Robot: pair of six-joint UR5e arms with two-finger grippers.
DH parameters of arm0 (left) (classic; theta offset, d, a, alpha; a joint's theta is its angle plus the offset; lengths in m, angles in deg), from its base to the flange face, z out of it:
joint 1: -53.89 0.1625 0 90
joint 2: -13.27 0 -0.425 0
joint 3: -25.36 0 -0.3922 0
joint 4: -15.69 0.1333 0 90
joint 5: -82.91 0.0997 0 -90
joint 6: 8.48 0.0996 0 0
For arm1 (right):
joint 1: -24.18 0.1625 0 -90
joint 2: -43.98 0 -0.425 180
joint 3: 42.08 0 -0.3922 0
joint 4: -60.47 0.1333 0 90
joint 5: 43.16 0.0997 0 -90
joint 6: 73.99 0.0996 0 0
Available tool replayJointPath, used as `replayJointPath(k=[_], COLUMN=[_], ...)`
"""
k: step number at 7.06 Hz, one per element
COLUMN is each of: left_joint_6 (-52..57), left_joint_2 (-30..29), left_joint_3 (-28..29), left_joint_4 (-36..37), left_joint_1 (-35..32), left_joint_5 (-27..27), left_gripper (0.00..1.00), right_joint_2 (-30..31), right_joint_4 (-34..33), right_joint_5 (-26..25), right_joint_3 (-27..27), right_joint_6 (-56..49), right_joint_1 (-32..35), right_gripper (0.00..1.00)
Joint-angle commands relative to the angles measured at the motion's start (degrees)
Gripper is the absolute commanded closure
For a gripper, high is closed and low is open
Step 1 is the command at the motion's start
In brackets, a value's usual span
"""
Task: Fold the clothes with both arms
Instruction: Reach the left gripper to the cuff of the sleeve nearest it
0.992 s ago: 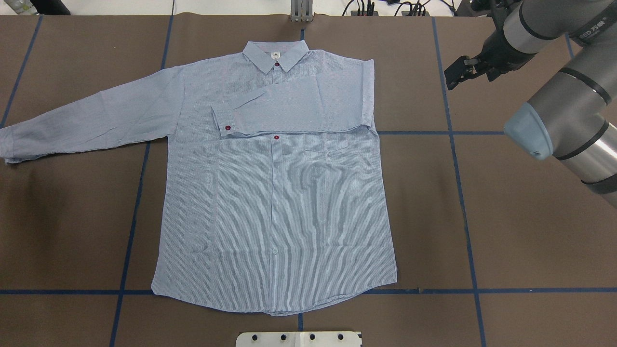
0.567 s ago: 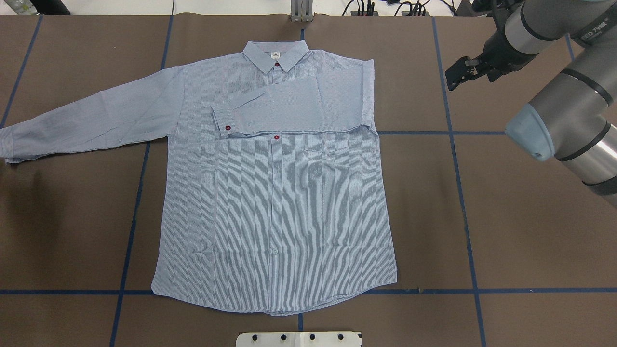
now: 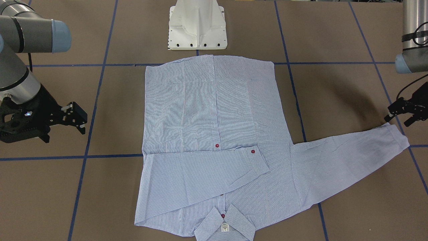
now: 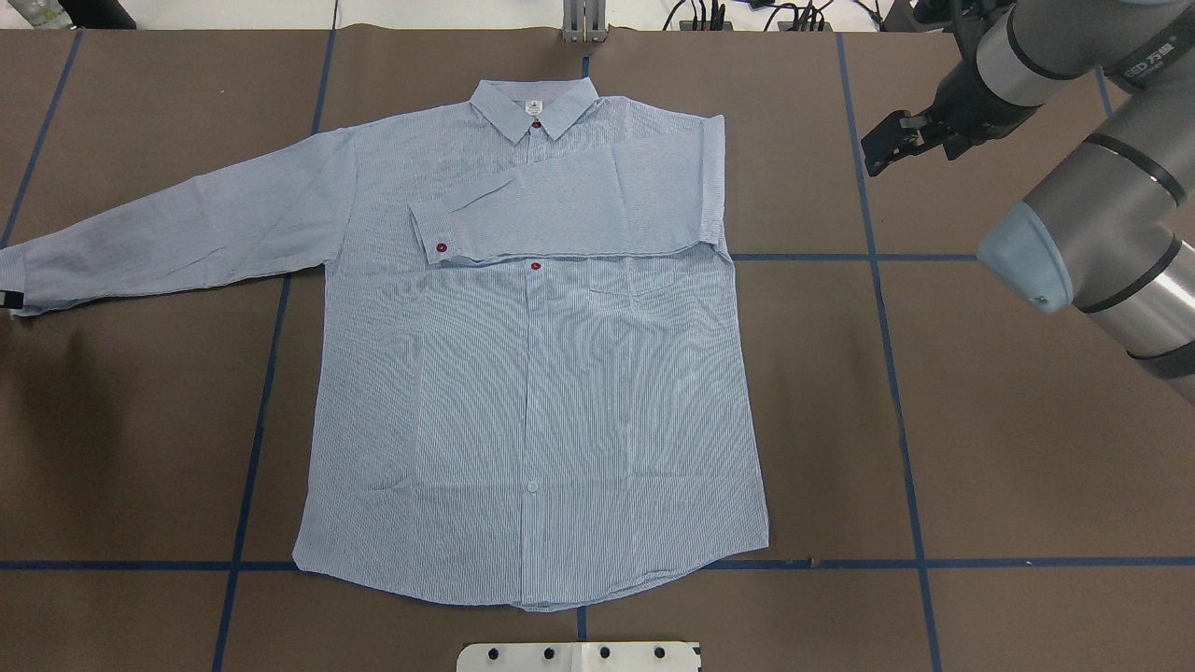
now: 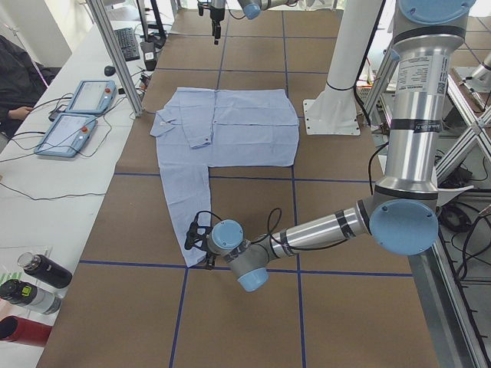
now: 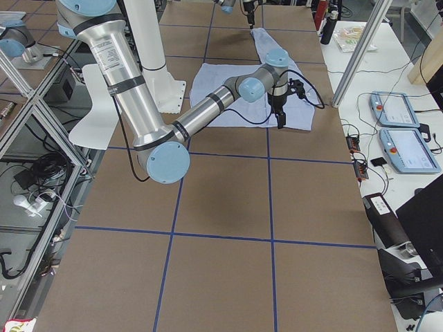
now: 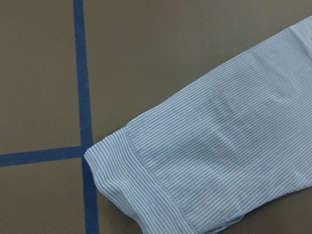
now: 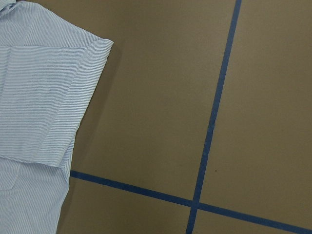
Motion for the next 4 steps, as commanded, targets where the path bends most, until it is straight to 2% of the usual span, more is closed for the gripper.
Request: replayJointPath(k=[1,2,4], left_joint_6=[-0.1,-0.2,-2.2], left_joint_2=[0.0,-0.2,-0.3], left_joint_3=[0.0,0.0,0.2], left_joint_4=[-0.1,0.1,0.0], left_joint_1=[0.7,0.7,0.7], left_joint_5=[0.0,0.0,0.1], left_gripper=[0.15,0.23,0.26], right_joint_2=[0.0,0.0,-0.1], right_joint_4=[0.0,0.0,0.1], right_joint_5=[0.0,0.0,0.0], right_joint_3=[0.1,0.1,0.2], right_joint_6=[0.1,0.1,0.1], right_joint_1=[0.0,0.0,0.0], right_gripper=[0.00,0.00,0.00])
